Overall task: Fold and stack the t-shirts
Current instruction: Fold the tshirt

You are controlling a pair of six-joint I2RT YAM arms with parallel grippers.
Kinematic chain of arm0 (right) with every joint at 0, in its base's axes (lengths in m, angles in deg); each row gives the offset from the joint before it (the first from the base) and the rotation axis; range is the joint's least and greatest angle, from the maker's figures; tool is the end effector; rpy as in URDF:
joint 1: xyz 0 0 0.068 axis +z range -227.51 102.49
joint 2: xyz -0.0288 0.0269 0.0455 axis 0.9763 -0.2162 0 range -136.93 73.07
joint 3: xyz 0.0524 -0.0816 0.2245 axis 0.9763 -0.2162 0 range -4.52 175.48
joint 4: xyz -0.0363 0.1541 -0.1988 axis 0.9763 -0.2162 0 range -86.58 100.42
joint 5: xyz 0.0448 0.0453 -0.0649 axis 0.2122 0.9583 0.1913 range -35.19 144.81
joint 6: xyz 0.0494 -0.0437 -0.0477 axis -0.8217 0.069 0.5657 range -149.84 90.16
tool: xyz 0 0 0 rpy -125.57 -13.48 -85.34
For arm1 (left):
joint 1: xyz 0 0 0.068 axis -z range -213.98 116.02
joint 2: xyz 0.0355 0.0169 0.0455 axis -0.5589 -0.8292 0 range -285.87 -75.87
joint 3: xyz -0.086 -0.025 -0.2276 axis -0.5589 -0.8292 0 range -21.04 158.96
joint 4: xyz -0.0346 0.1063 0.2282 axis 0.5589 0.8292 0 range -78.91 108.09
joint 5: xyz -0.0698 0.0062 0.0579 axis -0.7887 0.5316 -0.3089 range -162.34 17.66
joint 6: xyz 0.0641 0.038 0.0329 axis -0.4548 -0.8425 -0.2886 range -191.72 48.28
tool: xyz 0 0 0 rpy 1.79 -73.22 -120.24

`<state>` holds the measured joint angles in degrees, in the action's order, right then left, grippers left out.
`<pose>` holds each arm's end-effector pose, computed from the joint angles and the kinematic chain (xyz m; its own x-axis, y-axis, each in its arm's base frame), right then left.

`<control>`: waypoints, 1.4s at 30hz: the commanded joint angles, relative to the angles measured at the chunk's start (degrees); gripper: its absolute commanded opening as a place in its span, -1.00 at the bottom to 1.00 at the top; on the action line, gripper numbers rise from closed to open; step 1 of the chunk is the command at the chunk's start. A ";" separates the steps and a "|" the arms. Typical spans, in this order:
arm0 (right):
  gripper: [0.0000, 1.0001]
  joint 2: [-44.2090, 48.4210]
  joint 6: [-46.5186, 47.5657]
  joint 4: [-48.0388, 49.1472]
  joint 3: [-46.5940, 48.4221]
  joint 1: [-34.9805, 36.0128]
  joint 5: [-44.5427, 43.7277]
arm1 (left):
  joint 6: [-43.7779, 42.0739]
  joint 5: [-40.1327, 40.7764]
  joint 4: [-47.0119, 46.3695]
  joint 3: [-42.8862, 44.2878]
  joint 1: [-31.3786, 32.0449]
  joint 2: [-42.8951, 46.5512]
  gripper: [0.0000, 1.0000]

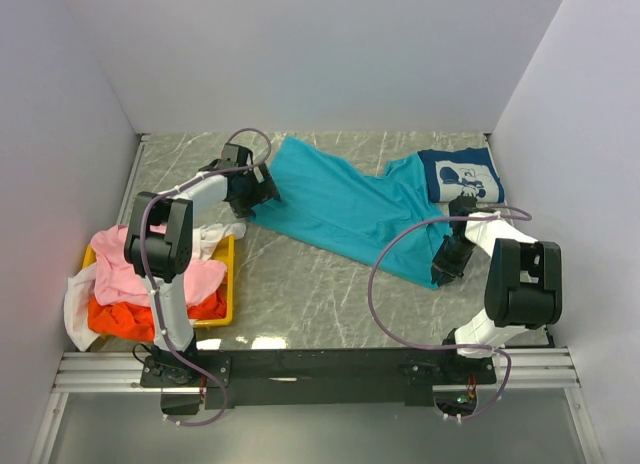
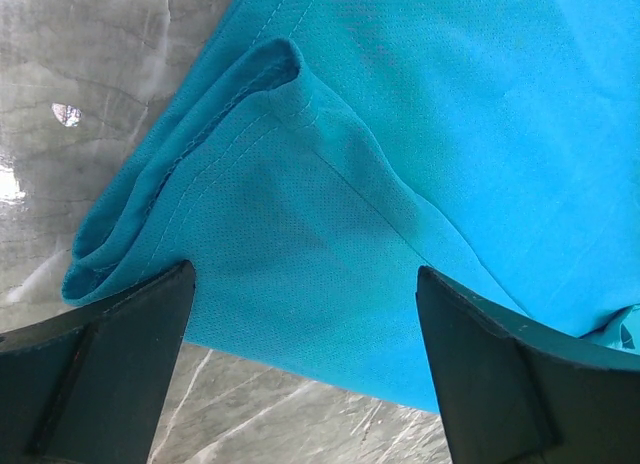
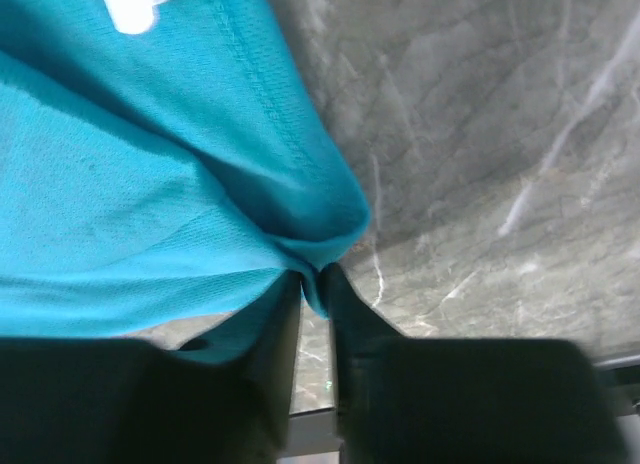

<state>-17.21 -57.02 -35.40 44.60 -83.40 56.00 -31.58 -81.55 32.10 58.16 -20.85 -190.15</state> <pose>0.2457 -0.0239 0.0929 -0.8373 0.5455 -0.0373 0.5441 0.8380 0.0426 0.4116 -0.1076 0.1209 -0.8185 -0.4625 -0.3408 -0.2832 0.8409 -0.4611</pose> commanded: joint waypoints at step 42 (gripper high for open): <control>-0.06 9.33 -3.06 -15.00 5.89 3.95 -1.10 | -3.66 7.02 6.23 -2.83 2.61 11.54 0.99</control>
<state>-7.90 -60.84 -49.89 45.10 -81.55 56.61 -33.46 -74.97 38.03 51.06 -19.24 -180.14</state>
